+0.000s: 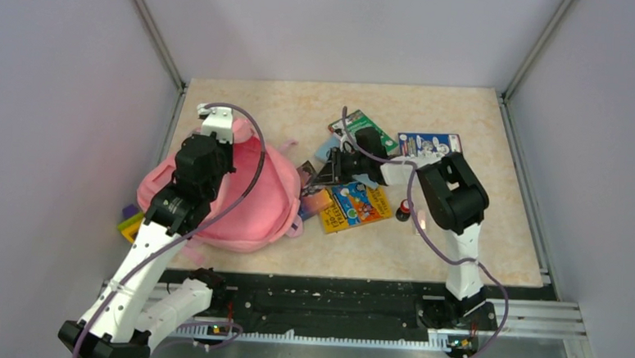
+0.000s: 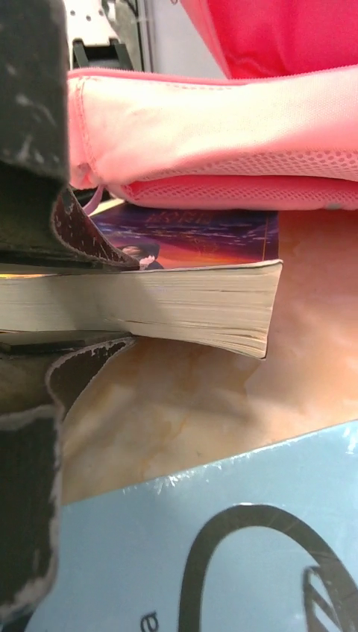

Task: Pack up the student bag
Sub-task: Pick up the book from the center of the board.

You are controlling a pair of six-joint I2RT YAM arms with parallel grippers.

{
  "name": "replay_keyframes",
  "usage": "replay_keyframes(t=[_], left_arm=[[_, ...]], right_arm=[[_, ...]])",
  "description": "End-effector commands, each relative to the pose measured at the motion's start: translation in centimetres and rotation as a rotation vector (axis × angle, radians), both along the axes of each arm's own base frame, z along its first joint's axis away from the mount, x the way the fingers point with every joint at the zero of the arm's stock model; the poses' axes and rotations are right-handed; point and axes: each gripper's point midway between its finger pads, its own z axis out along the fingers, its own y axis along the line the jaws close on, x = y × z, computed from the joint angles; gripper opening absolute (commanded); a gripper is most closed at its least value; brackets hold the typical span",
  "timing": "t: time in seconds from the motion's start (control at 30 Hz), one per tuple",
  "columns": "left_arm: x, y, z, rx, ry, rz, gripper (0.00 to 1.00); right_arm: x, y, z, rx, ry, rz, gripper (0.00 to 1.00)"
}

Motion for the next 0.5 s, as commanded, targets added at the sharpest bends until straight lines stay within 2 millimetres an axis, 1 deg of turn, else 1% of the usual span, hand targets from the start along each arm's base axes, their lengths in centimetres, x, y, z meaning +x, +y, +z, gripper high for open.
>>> replay_keyframes(t=[0.0, 0.03, 0.13, 0.2, 0.27, 0.3, 0.33, 0.4, 0.47], left_arm=[[0.2, -0.1, 4.6, -0.083, -0.175, 0.001, 0.0], [0.2, -0.1, 4.6, -0.084, -0.176, 0.001, 0.0], [0.3, -0.2, 4.6, -0.085, -0.174, -0.003, 0.0], [0.3, -0.3, 4.6, -0.089, -0.175, -0.007, 0.0], [0.2, -0.4, 4.6, -0.094, -0.177, -0.015, 0.0], [0.2, -0.5, 4.7, -0.097, -0.178, -0.019, 0.0], [0.2, -0.6, 4.6, -0.097, -0.176, -0.023, 0.0], [0.3, -0.6, 4.6, -0.1, -0.176, -0.026, 0.0], [0.2, -0.8, 4.7, -0.103, -0.176, -0.035, 0.0]], right_arm=[[-0.7, 1.6, 3.4, 0.162, -0.005, 0.019, 0.06], [-0.7, 1.5, 4.1, 0.186, -0.003, 0.008, 0.0], [-0.6, 0.6, 6.6, 0.253, -0.026, -0.024, 0.0], [-0.2, -0.6, 8.3, 0.27, -0.061, -0.074, 0.0], [0.3, -2.3, 9.9, 0.267, -0.103, -0.138, 0.0], [0.3, -3.2, 11.7, 0.273, -0.144, -0.169, 0.0], [0.3, -4.2, 12.3, 0.259, -0.163, -0.21, 0.0], [0.4, -6.2, 14.1, 0.224, -0.229, -0.29, 0.0], [0.4, -8.3, 15.3, 0.143, -0.29, -0.383, 0.0]])
